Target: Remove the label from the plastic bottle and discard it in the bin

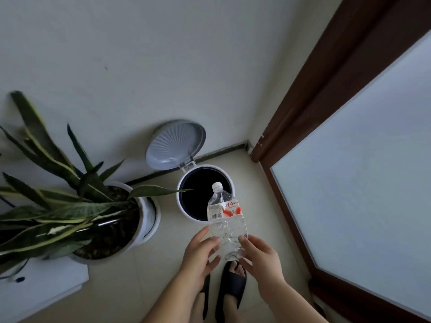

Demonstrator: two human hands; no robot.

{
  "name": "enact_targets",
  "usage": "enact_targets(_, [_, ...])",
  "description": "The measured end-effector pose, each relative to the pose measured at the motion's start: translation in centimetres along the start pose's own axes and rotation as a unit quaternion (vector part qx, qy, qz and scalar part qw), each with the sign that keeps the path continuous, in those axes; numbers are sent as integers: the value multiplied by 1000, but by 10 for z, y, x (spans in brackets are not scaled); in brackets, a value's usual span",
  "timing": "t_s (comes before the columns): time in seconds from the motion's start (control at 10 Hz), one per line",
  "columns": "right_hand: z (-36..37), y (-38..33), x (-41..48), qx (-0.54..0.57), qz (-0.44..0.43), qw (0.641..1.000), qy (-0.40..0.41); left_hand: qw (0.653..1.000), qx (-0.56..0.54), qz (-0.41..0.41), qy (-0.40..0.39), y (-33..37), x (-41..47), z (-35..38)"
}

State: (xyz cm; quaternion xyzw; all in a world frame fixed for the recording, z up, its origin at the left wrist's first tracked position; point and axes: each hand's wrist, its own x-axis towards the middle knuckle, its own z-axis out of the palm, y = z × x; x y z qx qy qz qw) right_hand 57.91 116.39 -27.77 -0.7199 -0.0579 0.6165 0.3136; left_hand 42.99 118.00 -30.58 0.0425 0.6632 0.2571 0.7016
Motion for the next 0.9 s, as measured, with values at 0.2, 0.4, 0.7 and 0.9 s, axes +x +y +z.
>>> enact_targets(0.2, [27, 26, 78, -14, 8, 999, 35, 998, -28, -5, 49, -9, 70, -12])
enact_targets(0.4, [58, 49, 145, -25, 18, 998, 50, 997, -34, 15, 67, -6, 130, -23])
enact_targets(0.7, [77, 61, 193, -62, 21, 998, 25, 999, 36, 0, -37, 1, 170, -36])
enact_targets(0.9, [82, 51, 191, -141, 9, 990, -10, 995, 94, 30, 10, 6, 167, -40])
